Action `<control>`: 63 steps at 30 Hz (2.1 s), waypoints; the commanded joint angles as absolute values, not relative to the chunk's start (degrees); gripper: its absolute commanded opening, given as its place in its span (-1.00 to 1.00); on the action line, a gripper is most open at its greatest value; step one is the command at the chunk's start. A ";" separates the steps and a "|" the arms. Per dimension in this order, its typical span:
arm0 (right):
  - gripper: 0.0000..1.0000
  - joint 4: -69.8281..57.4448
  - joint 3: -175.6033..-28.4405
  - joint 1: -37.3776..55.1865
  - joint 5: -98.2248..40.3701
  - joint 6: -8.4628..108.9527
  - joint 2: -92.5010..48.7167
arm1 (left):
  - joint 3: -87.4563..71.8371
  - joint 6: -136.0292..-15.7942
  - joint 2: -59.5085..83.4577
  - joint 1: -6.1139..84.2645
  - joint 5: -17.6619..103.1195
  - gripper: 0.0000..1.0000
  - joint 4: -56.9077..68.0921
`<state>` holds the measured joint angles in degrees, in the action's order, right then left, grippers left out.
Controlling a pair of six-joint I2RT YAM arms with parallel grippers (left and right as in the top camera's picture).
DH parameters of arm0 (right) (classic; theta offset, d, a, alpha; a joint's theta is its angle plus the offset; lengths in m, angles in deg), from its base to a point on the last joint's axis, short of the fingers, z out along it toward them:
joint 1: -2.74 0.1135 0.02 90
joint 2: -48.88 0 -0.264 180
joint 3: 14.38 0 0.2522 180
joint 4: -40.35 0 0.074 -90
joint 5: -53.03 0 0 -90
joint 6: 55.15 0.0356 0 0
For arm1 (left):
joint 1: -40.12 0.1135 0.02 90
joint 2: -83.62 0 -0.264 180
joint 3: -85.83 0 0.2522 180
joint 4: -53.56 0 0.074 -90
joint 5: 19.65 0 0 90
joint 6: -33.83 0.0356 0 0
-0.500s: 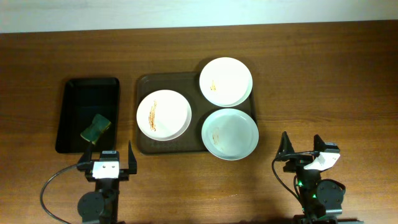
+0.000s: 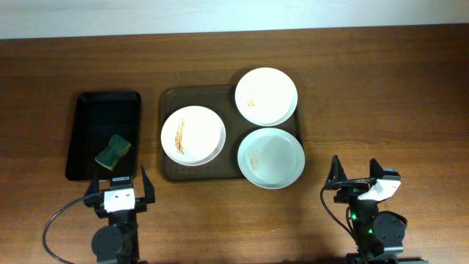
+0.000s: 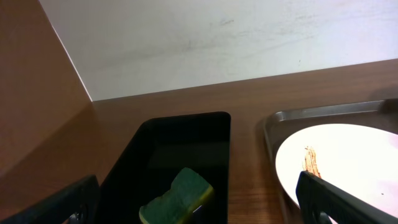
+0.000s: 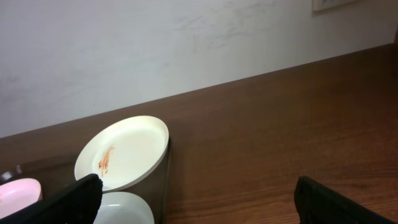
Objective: Clean dirty plates on tray and stack at the side
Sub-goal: 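Raise both arms from rest toward the sponge tray and plates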
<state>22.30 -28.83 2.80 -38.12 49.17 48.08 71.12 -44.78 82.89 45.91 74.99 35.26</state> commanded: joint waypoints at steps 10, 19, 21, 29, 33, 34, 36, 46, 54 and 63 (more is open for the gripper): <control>0.97 22.01 -28.46 3.17 -38.03 48.76 48.41 | 71.55 -44.06 83.15 45.95 75.75 0.98 35.55; 0.97 22.10 -28.46 3.10 -39.10 48.78 48.41 | 71.55 -44.06 83.15 45.95 76.19 0.98 35.63; 0.97 22.08 -28.46 3.10 -38.88 48.78 48.41 | 71.55 -43.62 83.15 45.95 76.37 0.98 35.66; 0.97 22.45 -28.46 3.10 -37.48 48.69 48.41 | 71.53 -43.68 83.17 45.95 73.31 0.98 35.87; 0.97 22.50 -29.53 3.10 -34.49 48.54 48.41 | 71.53 -44.62 83.15 45.91 67.03 0.98 40.79; 0.97 22.47 -30.06 3.10 -34.25 48.26 48.41 | 71.47 -46.20 83.15 45.91 67.08 0.98 42.24; 0.97 22.45 -31.96 3.10 -33.24 47.05 48.24 | 70.31 -49.54 83.00 45.91 67.06 0.98 43.20; 0.97 21.42 -50.17 3.12 -29.07 47.01 28.72 | 52.01 -51.62 66.93 45.91 65.15 0.98 37.56; 0.97 14.04 -70.19 3.12 -22.10 45.09 4.11 | 32.91 -51.60 41.78 45.91 64.74 0.98 32.95; 0.97 1.84 -88.87 3.19 -11.74 44.52 -15.63 | -3.04 -51.36 12.90 47.20 55.49 0.98 7.57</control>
